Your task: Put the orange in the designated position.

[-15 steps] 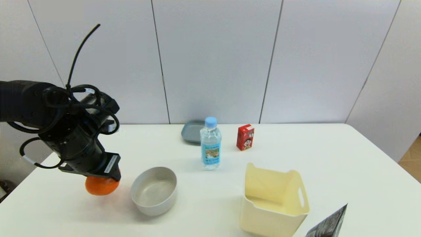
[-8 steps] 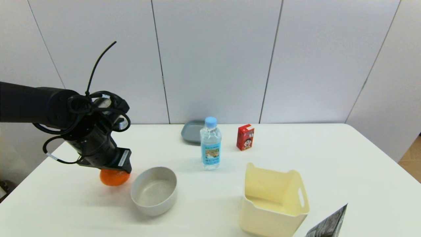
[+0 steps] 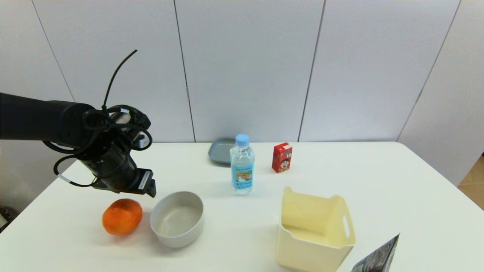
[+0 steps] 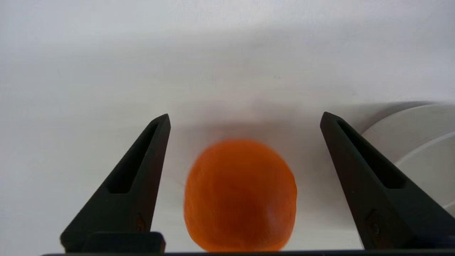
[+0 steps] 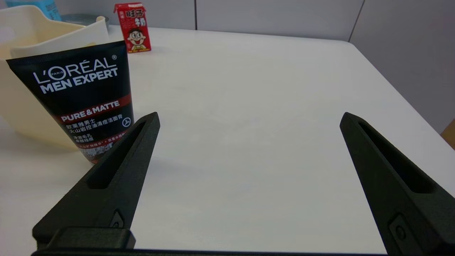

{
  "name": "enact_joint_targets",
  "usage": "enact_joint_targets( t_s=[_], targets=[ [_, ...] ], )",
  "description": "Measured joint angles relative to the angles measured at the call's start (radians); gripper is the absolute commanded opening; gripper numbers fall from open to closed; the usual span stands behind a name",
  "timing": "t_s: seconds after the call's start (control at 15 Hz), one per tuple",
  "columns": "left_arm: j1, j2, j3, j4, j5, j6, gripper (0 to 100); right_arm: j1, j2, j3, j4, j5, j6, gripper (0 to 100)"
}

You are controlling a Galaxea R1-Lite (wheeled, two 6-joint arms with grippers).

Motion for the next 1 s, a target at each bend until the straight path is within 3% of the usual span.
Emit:
enact_joint_targets(
  t_s=[0.6, 1.0],
  targets=[
    [0.028, -0.216, -0.271, -0.013, 0.001, 0.025, 100, 0.000, 0.000, 0.000, 0.000, 0.000, 0.000, 100],
    [0.084, -0.474, -0.277, -0.023, 0.003, 0.080, 100, 0.000, 0.000, 0.000, 0.000, 0.000, 0.000, 100]
  ],
)
